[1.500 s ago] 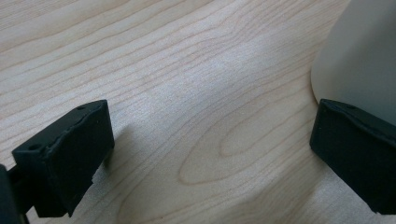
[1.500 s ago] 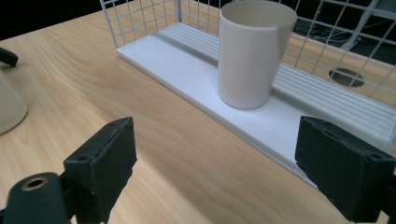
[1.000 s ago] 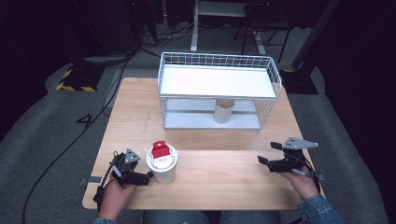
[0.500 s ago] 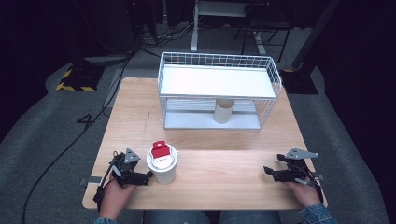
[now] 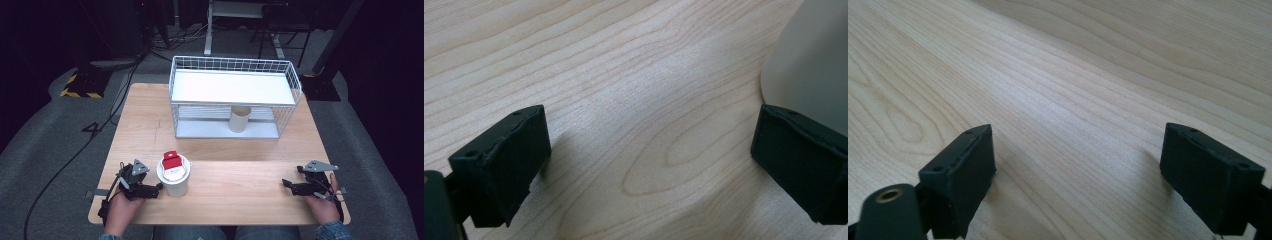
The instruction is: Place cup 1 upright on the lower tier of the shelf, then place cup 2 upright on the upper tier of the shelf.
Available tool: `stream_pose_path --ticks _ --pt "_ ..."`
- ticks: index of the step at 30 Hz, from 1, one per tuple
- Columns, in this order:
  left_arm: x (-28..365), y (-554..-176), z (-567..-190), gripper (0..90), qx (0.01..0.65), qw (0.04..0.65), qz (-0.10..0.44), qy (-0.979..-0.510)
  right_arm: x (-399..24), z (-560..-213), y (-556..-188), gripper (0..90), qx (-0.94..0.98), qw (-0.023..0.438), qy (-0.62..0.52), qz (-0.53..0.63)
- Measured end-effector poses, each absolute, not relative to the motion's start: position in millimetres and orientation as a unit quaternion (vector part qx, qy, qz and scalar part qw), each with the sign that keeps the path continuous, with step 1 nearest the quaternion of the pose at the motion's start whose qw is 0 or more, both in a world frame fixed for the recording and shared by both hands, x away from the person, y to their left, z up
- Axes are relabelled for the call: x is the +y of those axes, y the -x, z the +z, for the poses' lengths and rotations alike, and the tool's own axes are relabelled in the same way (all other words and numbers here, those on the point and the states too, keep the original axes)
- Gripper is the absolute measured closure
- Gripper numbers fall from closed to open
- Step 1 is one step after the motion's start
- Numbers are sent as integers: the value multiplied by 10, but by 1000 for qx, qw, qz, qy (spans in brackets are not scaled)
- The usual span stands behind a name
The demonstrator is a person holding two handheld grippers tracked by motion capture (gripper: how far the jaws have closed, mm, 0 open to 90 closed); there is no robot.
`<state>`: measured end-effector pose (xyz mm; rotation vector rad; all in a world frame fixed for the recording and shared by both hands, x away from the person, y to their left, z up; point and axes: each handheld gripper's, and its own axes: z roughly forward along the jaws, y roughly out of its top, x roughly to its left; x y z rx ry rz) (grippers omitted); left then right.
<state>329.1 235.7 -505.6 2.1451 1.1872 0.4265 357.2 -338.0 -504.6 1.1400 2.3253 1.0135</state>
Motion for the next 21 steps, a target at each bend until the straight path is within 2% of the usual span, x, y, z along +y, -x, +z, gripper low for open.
stream_pose_path --ticks 3,10,21 --pt "2359 -3291 -5055 22 454 318 161 -816 -3381 -5047 -3574 140 822 180 -405 357" --pt "2346 -3278 -5061 3 476 313 169 -805 -3370 -5058 -3609 2 815 187 -434 337" --pt "2383 -3288 -5057 4 466 316 162 -810 -3338 -5060 -3631 1 812 186 -440 336"
